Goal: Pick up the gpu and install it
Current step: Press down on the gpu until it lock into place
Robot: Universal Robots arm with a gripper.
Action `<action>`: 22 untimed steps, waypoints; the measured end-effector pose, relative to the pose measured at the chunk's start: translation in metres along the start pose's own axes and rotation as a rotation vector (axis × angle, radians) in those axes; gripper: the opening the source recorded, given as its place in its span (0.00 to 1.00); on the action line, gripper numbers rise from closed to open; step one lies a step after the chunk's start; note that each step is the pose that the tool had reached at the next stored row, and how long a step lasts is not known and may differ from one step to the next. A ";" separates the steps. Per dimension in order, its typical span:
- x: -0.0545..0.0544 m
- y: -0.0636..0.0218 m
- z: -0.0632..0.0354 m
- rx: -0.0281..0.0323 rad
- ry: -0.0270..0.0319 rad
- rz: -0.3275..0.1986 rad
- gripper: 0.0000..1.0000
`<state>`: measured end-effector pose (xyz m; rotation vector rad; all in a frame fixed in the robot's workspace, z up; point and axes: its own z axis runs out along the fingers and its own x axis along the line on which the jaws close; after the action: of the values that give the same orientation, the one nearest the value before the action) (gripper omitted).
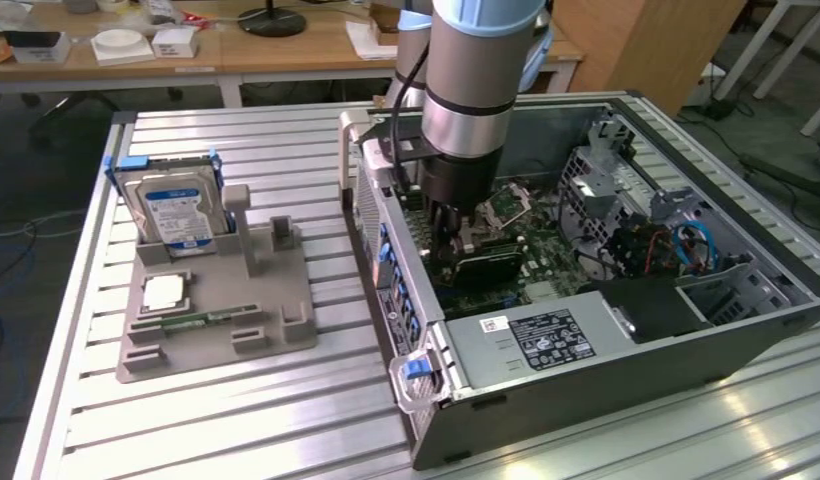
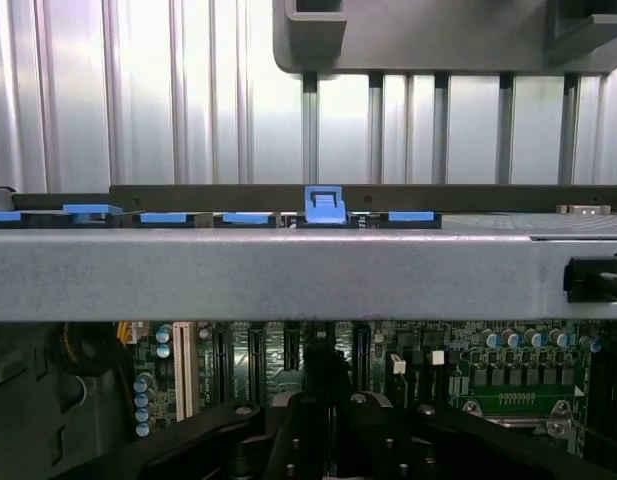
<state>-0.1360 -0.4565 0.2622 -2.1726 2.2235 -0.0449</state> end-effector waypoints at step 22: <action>0.000 -0.0006 -0.0141 0.0004 0.0011 0.000 0.10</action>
<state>-0.1360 -0.4565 0.2763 -2.1731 2.2237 -0.0466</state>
